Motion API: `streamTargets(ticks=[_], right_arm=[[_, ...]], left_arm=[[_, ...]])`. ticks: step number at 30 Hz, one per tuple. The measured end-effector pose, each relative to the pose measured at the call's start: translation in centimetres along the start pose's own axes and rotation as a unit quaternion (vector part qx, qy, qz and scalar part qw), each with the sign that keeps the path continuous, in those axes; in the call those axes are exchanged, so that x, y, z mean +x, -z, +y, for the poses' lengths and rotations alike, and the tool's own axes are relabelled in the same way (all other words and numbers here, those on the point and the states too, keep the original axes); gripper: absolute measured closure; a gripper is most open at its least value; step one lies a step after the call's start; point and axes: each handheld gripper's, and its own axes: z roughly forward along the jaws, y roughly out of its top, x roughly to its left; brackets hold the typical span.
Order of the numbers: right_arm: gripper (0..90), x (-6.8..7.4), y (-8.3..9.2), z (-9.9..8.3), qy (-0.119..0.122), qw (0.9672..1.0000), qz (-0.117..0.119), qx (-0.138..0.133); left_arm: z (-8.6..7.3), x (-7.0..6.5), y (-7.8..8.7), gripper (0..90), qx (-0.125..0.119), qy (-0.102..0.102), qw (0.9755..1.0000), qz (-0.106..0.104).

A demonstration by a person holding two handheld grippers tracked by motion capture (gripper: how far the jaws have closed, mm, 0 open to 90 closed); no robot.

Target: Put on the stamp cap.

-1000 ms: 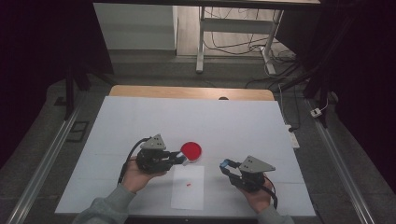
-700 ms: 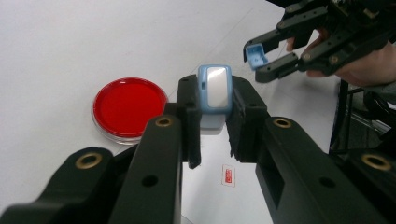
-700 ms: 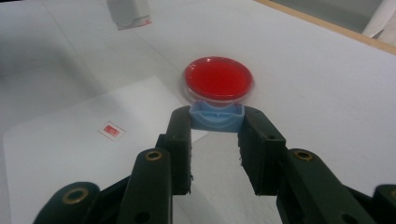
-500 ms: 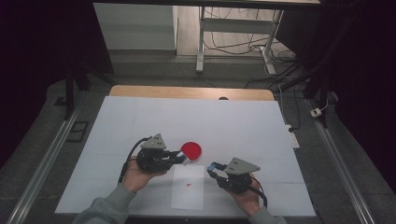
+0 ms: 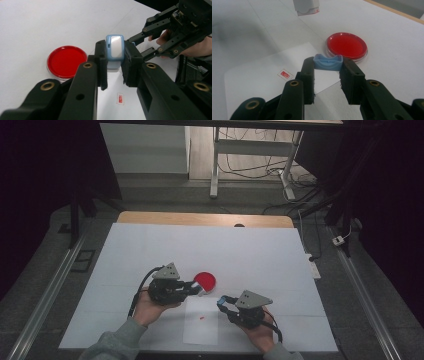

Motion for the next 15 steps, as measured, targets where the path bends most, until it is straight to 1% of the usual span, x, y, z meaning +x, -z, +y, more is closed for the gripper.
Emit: streamTargets(ticks=[6,15], right_arm=[[65.0,0.06,-0.07,0.03,0.004,1.0000,-0.002,0.000],[65.1,0.19,-0.08,0.06,0.007,1.0000,-0.001,0.000]], left_arm=[[0.29,-0.14,-0.44,75.8,-0.003,0.000,1.0000,-0.006],[0.64,-0.30,-0.86,75.8,-0.008,0.001,1.0000,-0.005]])
